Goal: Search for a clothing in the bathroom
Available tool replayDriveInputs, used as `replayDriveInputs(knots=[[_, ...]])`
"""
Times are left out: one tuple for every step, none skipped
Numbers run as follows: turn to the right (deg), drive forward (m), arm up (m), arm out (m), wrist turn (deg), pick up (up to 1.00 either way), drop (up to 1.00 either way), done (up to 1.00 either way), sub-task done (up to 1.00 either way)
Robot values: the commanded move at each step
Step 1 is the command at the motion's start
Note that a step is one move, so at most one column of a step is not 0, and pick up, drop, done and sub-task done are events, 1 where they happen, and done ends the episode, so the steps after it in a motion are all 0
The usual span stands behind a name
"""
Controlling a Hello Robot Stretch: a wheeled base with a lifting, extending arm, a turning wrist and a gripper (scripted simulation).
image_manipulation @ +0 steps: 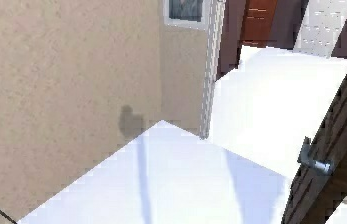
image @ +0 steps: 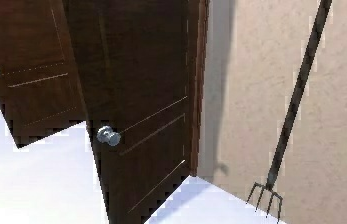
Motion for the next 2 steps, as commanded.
replayDriveInputs(knots=[[45.0, 0.0, 0.0, 0.0, 0.0, 0.0, 0.0, 0.0, 0.0], [45.0, 0.0, 0.0, 0.0, 0.0, 0.0, 0.0, 0.0, 0.0]])
